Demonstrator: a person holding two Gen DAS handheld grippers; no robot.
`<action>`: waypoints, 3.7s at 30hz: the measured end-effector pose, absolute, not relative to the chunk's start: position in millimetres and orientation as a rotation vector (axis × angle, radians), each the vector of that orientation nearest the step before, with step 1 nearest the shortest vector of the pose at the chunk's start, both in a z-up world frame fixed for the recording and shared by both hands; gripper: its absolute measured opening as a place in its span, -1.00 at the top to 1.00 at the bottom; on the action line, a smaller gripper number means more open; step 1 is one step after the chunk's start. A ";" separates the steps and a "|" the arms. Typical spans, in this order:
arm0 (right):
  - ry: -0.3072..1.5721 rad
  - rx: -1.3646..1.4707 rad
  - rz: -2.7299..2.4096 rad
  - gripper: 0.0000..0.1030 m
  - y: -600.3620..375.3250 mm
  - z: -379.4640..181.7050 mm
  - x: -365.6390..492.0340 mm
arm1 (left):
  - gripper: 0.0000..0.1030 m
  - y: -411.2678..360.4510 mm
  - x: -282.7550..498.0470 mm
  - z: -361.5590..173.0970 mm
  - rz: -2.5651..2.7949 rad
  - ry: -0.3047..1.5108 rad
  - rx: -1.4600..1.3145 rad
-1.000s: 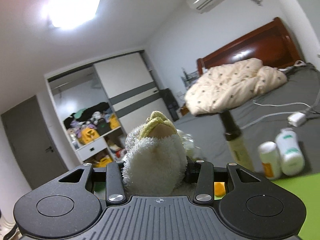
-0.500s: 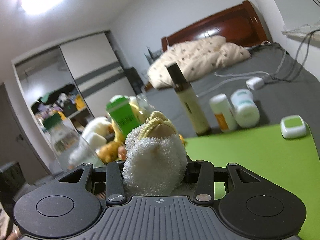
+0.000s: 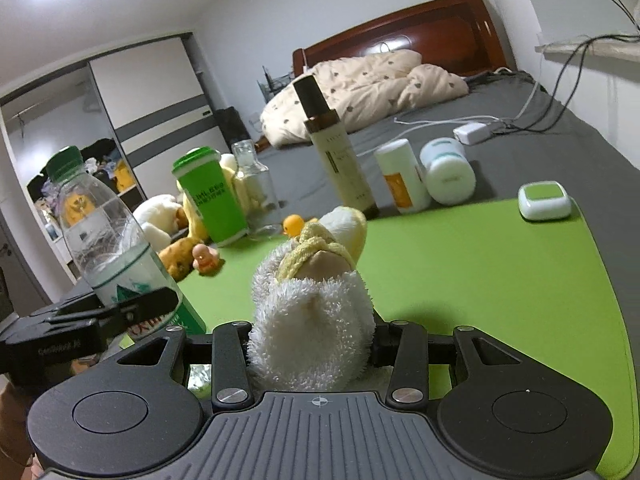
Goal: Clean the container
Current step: 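Pull the towel in the right gripper away from the bottle, then raise the bottle with the left gripper and turn it for inspection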
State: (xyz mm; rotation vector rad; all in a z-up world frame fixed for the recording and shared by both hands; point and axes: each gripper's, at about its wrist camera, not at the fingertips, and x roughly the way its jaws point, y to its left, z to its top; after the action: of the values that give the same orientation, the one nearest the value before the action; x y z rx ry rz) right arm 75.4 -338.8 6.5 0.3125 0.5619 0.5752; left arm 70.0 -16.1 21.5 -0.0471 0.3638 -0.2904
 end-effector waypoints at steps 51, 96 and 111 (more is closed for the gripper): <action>0.380 0.753 1.029 0.19 -347.6 18.3 34.7 | -0.15 -29.7 51.6 168.9 -0.530 0.255 -0.081; 0.189 0.267 1.073 0.18 -291.4 46.4 87.3 | -0.16 -44.5 40.6 192.6 -0.664 0.212 -0.133; 0.212 0.255 1.118 0.18 -271.0 33.1 92.9 | -0.16 -43.3 40.5 187.6 -0.633 0.177 -0.140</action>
State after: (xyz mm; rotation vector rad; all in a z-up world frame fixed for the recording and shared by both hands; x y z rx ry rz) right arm 92.9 -271.0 33.1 0.2547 0.2116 1.1183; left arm 40.5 -43.3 187.6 -0.1403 0.1771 -0.6330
